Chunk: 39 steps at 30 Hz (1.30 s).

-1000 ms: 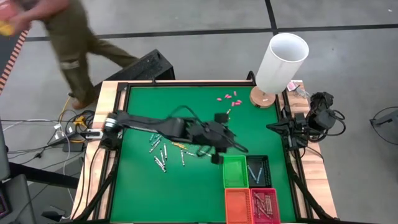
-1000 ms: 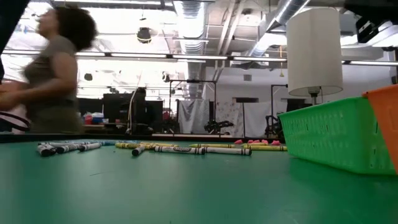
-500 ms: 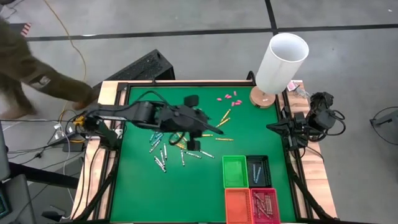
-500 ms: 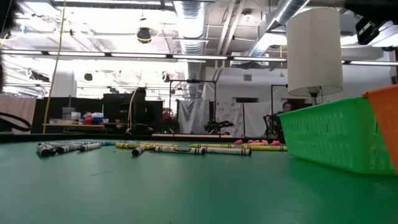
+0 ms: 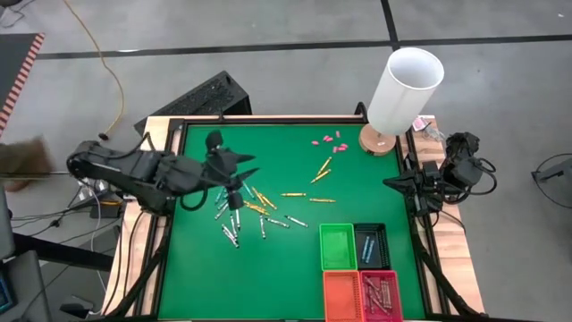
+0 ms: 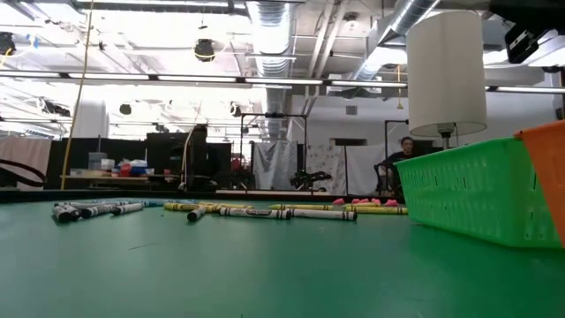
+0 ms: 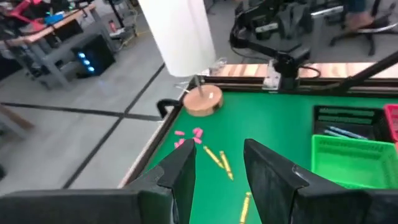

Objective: Sort crayons
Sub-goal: Put the blue crayon into the black bin

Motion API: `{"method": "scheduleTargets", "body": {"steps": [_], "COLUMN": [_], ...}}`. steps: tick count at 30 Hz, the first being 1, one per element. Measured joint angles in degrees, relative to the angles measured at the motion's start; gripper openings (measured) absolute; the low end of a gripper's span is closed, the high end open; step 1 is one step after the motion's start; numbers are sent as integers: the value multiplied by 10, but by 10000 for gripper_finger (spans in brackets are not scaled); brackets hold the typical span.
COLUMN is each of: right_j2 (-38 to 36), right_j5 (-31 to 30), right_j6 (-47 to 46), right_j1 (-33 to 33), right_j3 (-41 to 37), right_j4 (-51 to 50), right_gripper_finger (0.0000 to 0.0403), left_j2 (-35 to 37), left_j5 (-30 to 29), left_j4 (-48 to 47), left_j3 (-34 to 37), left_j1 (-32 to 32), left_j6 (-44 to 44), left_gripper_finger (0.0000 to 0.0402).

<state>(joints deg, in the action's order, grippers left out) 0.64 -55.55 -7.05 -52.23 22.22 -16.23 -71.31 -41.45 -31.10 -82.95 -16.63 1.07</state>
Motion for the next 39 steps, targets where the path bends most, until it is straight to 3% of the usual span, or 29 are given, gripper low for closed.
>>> {"method": "scheduleTargets", "body": {"steps": [7, 17, 22, 29, 39], "right_j2": [0, 0, 0, 0, 0], "right_j5": [0, 0, 0, 0, 0], "right_j6": [0, 0, 0, 0, 0], "right_j1": [0, 0, 0, 0, 0], "right_j3": [0, 0, 0, 0, 0], "right_j4": [0, 8, 11, 8, 0], "right_gripper_finger": [0, 0, 0, 0, 0], "left_j2": [113, 147, 142, 152, 148], "left_j5": [-12, -53, -75, -85, -77], "left_j4": [196, 210, 219, 212, 37], "left_j3": [223, 376, 394, 394, 394], "left_j1": [2, 2, 1, -17, -20], "left_j6": [30, 189, 267, 303, 500], "left_gripper_finger": [125, 125, 125, 125, 125]}}
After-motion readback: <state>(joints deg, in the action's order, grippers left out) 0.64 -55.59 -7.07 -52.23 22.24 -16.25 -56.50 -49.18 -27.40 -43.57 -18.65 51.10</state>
